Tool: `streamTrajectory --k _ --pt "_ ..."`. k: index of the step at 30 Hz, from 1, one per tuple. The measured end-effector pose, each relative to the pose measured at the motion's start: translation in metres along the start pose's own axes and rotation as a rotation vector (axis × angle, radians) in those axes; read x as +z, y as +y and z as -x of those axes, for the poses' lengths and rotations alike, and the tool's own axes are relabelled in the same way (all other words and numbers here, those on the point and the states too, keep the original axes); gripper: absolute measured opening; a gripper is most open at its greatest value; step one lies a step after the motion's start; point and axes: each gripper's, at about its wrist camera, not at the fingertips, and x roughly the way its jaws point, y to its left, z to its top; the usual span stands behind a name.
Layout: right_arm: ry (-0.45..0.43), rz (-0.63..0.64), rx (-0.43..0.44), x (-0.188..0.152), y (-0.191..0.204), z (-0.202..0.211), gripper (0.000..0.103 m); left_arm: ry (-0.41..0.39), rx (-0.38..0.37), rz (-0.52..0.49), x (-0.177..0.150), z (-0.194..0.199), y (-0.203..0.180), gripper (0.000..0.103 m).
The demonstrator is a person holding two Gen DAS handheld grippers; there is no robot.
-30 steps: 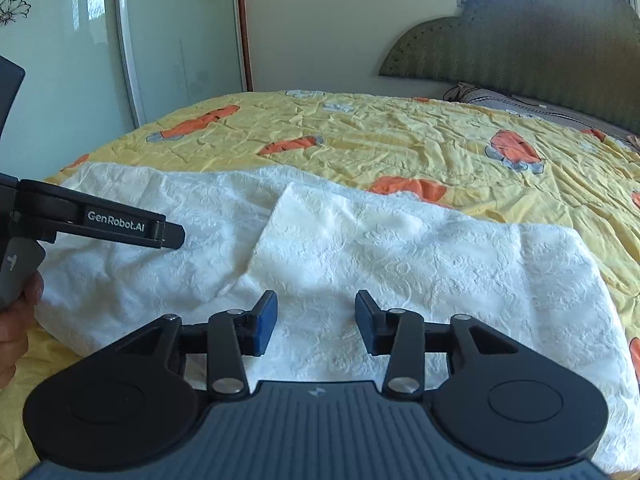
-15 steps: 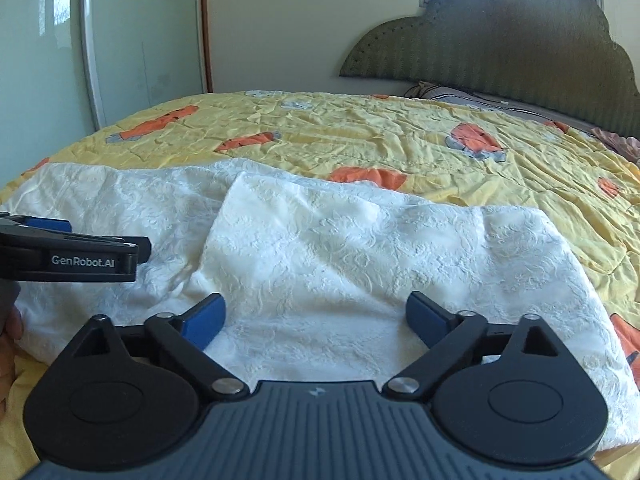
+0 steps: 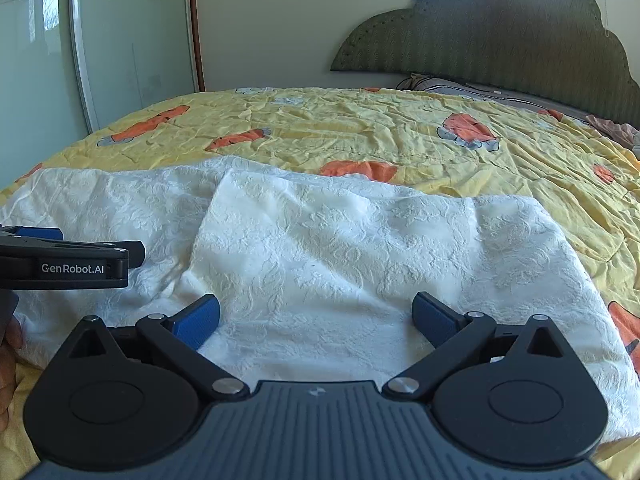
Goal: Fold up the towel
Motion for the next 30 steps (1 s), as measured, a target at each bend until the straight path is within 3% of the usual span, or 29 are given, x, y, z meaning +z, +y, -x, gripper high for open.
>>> streamTrajectory --k 30 --pt "0.000 0.000 0.000 -0.0001 -0.0003 -0.0003 0.103 -0.001 -0.004 0.001 -0.0006 0.0014 0.0000 0.102"
